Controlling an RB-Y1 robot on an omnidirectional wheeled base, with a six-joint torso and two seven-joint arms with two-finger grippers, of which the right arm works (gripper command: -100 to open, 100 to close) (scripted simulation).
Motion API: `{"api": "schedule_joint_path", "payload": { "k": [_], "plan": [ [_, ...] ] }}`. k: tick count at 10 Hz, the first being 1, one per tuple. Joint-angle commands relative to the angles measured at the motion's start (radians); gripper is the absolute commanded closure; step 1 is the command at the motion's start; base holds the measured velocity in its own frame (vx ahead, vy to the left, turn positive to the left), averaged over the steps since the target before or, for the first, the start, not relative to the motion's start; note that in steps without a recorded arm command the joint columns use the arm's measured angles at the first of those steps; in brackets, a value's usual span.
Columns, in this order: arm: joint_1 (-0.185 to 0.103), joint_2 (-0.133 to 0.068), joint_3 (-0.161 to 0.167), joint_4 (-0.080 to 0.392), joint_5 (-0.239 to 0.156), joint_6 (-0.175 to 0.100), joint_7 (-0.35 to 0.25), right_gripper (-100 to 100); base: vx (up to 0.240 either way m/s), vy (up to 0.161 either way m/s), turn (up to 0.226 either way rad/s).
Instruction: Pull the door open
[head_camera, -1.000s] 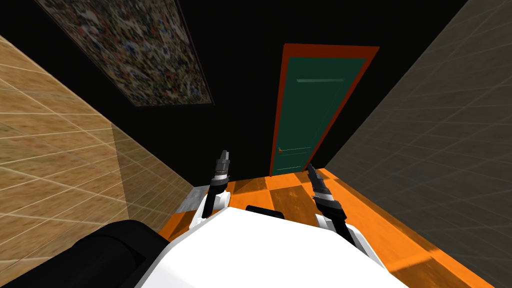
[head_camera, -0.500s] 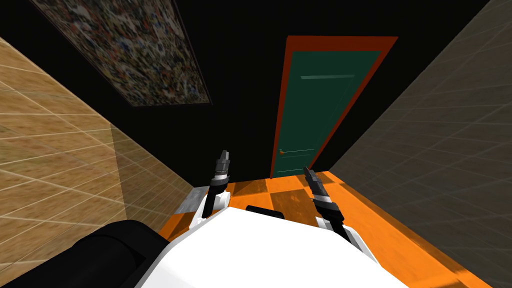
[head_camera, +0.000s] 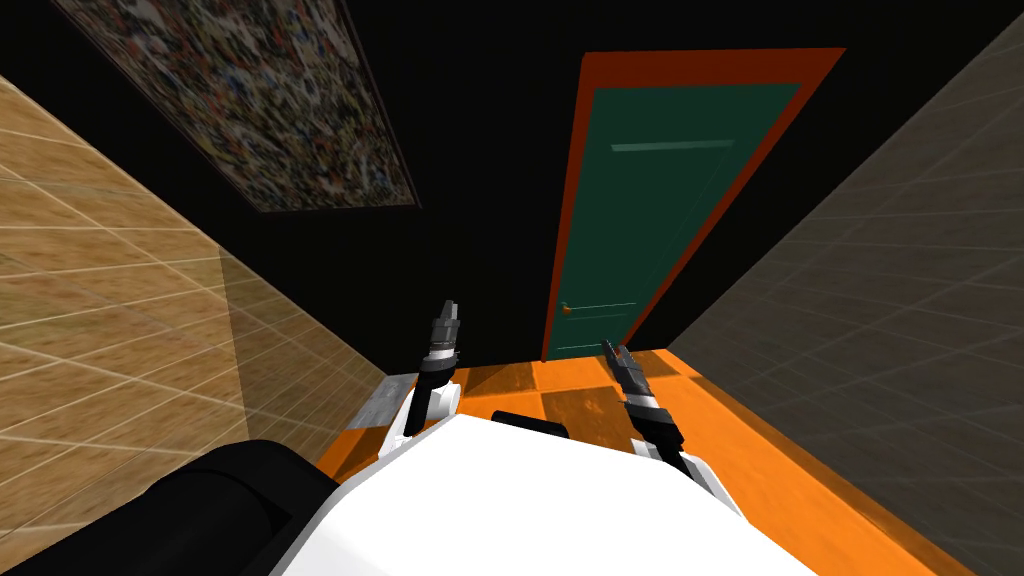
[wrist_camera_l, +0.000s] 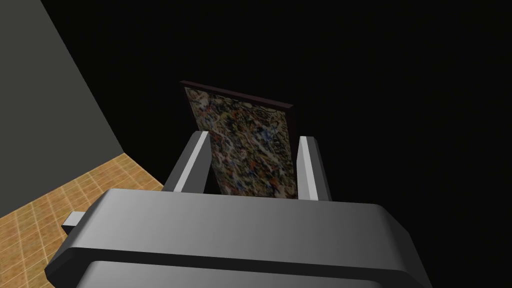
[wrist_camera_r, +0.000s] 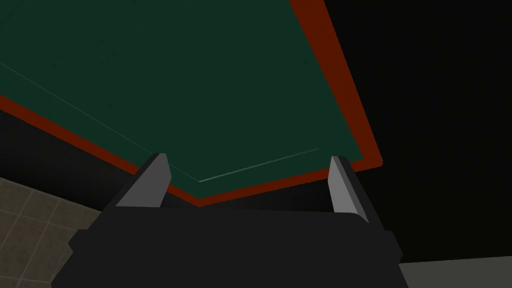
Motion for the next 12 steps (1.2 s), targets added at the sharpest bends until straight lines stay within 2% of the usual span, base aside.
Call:
{"api": "schedule_joint_path", "payload": {
  "k": [1,12],
  "plan": [
    [-0.003,0.004,-0.006,0.041,0.018,-0.021,0.041,-100,0.089,-0.024,0.047],
    [-0.046,0.019,-0.056,0.291,0.131,-0.117,0.269,-100,0.098,-0.029,0.044]
  ]
}}
